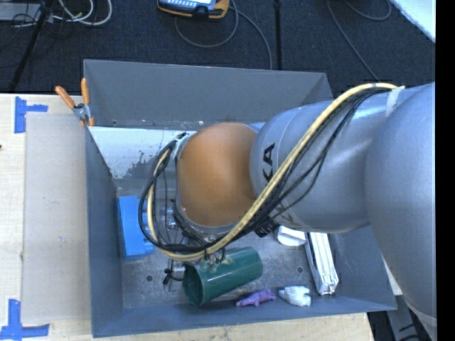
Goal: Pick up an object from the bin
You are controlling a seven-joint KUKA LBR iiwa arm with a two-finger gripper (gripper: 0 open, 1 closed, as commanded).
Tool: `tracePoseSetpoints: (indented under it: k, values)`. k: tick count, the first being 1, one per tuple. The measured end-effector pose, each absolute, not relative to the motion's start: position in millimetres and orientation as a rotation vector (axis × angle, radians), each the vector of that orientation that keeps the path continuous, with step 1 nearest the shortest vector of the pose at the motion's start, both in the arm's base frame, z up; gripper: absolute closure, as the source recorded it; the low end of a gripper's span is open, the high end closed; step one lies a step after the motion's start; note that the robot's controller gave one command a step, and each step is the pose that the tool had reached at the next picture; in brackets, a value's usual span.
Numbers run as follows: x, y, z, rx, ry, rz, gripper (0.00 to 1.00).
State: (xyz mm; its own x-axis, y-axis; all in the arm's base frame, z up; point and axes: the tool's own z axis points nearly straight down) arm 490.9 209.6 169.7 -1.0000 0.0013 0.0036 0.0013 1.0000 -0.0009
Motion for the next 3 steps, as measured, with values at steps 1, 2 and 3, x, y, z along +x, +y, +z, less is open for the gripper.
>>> tracePoseSetpoints:
  k: [1,2,3]
  values:
    - [492.1,177,142,-0.056,-3.14,-0.004,0.0]
    - [497.0,149,111,-0.014,-3.133,0.008,0.0]
    - [495.6,138,94,0.398,-3.11,0.0,0.0]
